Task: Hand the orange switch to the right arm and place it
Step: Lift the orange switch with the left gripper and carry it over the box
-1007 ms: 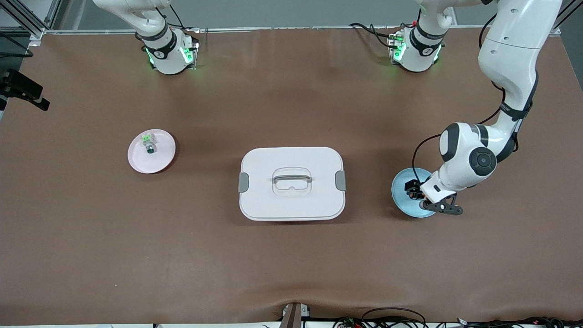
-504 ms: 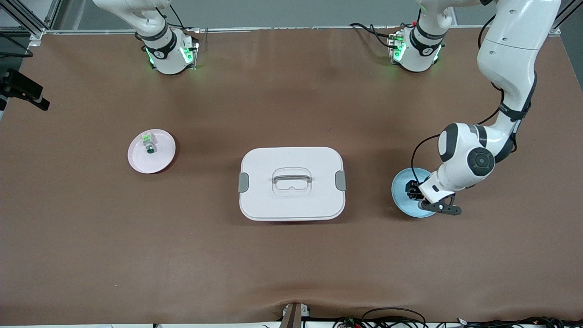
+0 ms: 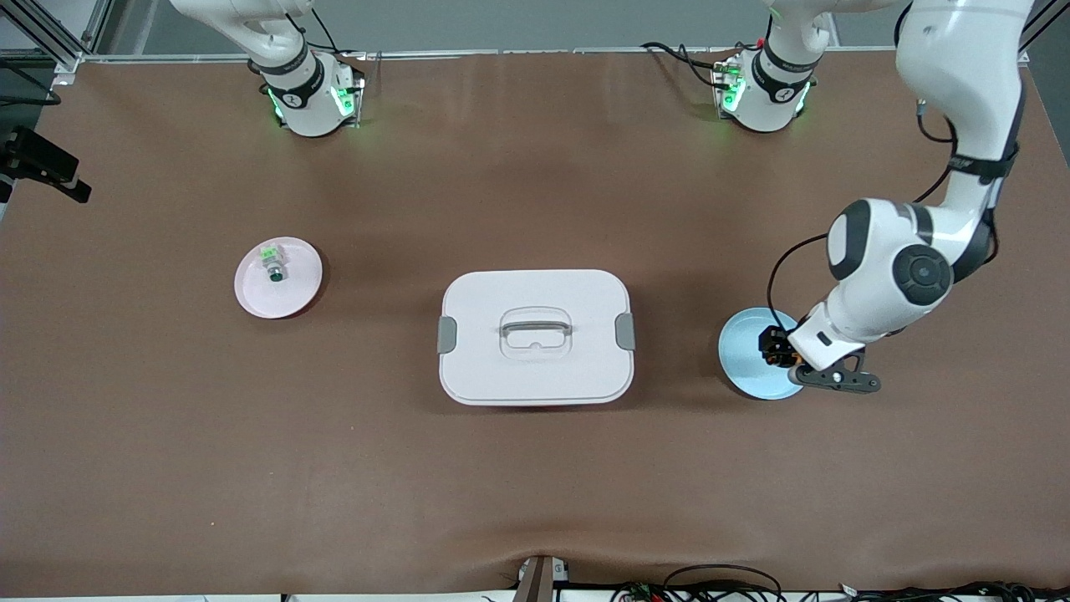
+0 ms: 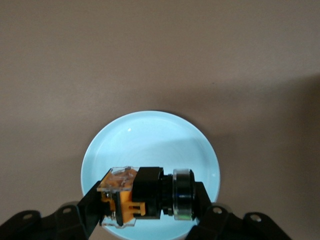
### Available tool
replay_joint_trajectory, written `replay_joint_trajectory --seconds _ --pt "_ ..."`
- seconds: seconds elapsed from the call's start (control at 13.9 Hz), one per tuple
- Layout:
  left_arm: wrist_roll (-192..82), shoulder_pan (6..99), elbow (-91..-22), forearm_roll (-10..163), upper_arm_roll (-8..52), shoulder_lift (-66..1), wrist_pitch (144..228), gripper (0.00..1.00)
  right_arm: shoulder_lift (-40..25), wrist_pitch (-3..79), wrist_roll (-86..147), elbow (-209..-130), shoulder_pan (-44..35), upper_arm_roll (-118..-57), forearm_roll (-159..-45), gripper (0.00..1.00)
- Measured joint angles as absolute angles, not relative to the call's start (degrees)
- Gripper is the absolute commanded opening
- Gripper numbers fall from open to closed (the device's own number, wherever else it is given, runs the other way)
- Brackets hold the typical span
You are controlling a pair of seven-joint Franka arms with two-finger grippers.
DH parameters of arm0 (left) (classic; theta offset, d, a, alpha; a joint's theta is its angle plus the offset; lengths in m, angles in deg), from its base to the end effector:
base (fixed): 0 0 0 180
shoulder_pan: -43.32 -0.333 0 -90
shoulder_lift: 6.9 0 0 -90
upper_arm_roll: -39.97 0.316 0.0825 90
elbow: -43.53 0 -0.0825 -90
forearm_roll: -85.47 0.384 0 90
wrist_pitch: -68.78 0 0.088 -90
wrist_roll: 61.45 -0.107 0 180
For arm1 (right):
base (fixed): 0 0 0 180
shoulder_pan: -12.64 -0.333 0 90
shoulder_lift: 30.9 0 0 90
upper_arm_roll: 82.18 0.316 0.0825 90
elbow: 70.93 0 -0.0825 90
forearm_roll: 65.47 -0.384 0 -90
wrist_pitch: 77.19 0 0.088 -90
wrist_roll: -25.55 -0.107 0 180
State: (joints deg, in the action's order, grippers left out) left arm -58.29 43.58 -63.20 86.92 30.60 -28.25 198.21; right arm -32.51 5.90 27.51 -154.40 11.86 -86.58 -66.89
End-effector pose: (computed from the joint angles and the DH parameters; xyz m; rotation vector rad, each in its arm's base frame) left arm 0.6278 -0.0993 0.3233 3.0937 -0.1809 0.0375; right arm 0.5314 -0.0315 0.6821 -3.1155 0.0401 -0.0353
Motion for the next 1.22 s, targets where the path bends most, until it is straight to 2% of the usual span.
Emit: replay_joint_trajectory --seconds 0.22,0.43,0.65,0.86,1.01,1.22 --pt "-44.96 43.76 -53.70 85.60 26.25 -26.53 185.13 0.00 -32.51 5.98 27.51 -154.39 11.86 -86.58 -66.89 1.00" --pt "-28.00 44.94 -45.90 82.61 20.90 -26.86 179.42 0.00 -32.51 6.02 27.51 -154.35 11.86 -86.58 -66.87 1.00" --pt "-12.42 49.06 -42.04 77.50 19.53 -28.20 179.10 0.00 -32.51 6.00 27.44 -154.34 11.88 -86.69 -66.85 1.00" --pt "5.12 56.64 -35.33 75.58 19.40 -31.80 180.49 0.00 -32.50 5.91 27.39 -154.34 12.02 -86.96 -66.85 1.00" --pt "13.99 61.02 -32.26 75.56 19.36 -33.99 184.32 0.00 -32.50 6.00 27.33 -154.29 12.10 -87.02 -66.87 1.00" --pt "25.53 65.06 -31.16 75.24 19.34 -35.63 191.33 0.00 -32.51 5.95 27.32 -153.23 13.13 -87.11 -67.06 1.00"
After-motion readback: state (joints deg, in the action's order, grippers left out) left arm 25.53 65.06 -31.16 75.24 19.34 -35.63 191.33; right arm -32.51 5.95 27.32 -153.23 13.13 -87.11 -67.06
